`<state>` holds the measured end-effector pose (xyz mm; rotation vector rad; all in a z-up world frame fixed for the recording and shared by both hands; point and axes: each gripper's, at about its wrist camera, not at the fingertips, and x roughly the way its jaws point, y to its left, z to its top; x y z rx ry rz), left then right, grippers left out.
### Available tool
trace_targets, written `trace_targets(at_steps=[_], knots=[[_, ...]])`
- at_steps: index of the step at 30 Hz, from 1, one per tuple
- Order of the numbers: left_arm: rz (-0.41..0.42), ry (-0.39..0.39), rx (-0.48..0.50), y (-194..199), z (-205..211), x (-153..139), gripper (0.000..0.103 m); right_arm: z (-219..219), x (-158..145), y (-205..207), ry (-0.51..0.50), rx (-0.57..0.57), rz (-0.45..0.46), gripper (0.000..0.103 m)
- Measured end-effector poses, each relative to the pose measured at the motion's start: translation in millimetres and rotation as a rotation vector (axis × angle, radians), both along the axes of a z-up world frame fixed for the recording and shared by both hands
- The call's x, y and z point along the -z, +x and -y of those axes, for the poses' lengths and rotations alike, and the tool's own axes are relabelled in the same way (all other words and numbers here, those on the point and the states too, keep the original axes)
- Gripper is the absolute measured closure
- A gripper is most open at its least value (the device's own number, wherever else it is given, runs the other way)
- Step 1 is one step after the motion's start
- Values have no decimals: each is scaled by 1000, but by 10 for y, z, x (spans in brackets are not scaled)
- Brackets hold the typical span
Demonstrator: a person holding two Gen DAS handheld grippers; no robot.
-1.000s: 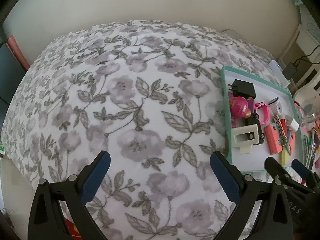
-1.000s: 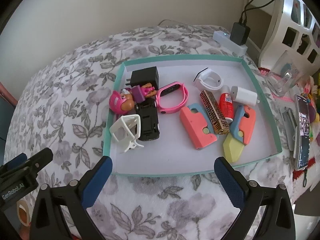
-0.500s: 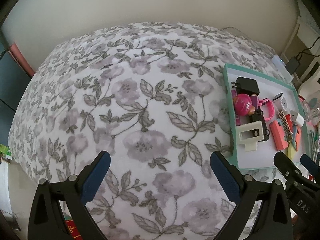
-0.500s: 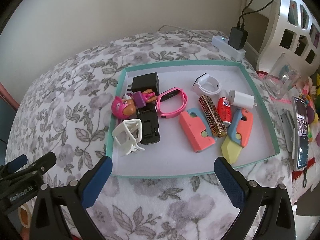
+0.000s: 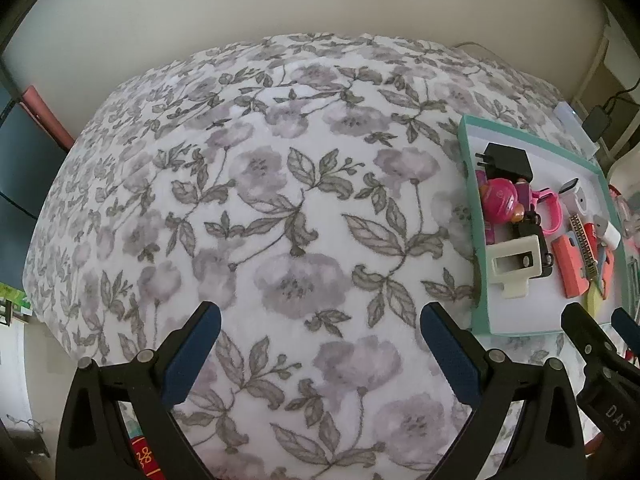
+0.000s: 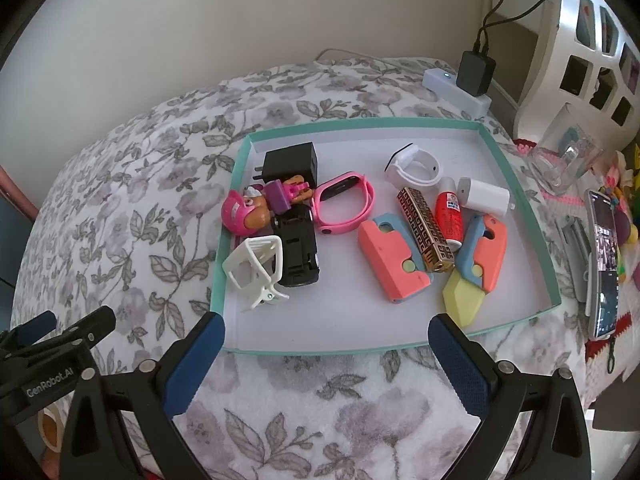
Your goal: Organize rigid objects
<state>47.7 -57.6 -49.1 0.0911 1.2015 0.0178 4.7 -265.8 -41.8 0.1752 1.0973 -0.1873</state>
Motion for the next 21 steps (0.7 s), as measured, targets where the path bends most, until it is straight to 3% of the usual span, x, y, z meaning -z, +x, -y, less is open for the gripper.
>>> trace_targets(at_steps=[21], knots=[[-7,13,-12,16,-23,9,3,-19,14,3,-7,-3,-6,0]])
